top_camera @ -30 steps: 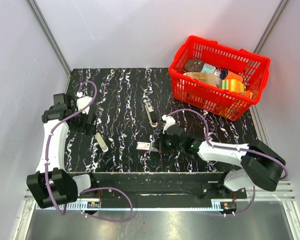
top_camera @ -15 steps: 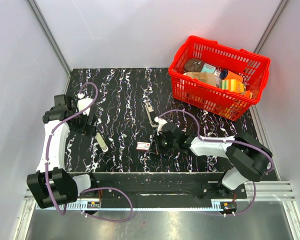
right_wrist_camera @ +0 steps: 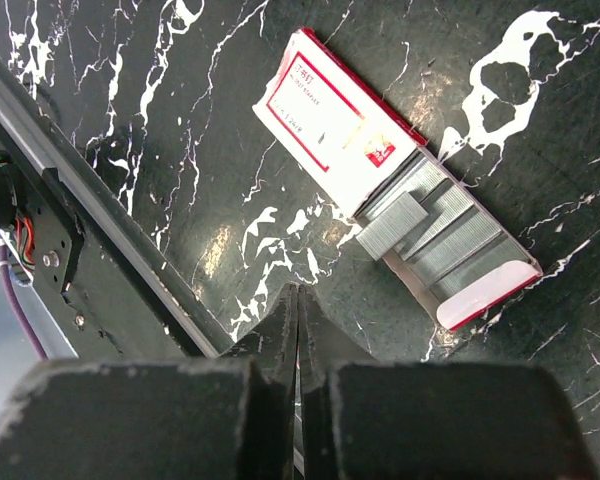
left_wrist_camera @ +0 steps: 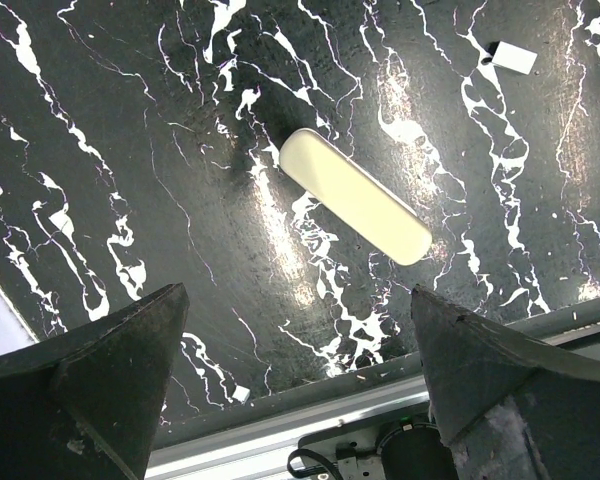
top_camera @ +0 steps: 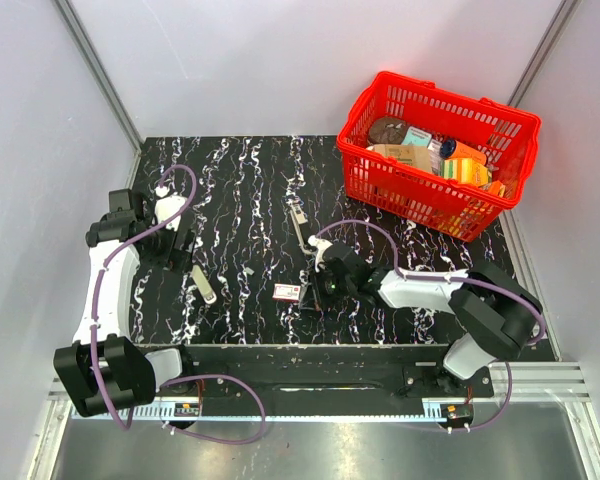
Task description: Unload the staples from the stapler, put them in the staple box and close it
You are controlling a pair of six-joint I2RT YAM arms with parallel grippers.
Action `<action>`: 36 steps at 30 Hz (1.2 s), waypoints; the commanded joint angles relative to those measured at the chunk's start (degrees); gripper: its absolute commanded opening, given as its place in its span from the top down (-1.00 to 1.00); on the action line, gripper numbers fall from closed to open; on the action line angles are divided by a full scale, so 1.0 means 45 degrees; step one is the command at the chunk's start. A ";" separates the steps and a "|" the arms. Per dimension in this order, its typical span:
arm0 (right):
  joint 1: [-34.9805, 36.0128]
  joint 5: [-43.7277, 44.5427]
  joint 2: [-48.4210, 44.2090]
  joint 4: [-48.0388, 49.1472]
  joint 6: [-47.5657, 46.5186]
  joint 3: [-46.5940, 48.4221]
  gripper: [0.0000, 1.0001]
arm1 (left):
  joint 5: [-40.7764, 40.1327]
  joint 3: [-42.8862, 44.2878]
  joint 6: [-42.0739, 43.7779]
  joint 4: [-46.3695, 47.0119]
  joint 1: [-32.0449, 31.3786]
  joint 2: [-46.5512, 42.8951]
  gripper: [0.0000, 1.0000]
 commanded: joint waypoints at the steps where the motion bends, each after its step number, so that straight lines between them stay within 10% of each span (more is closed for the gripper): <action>1: -0.0138 -0.0203 0.0308 -0.0360 -0.0416 0.0704 1.00 | -0.0028 -0.0068 0.0098 0.0462 0.0036 -0.0216 -0.98; 36: -0.0977 -0.1042 0.1929 -0.1005 -0.0689 0.1955 1.00 | -0.0067 -0.0322 0.0410 0.0599 0.0016 -0.0528 -0.98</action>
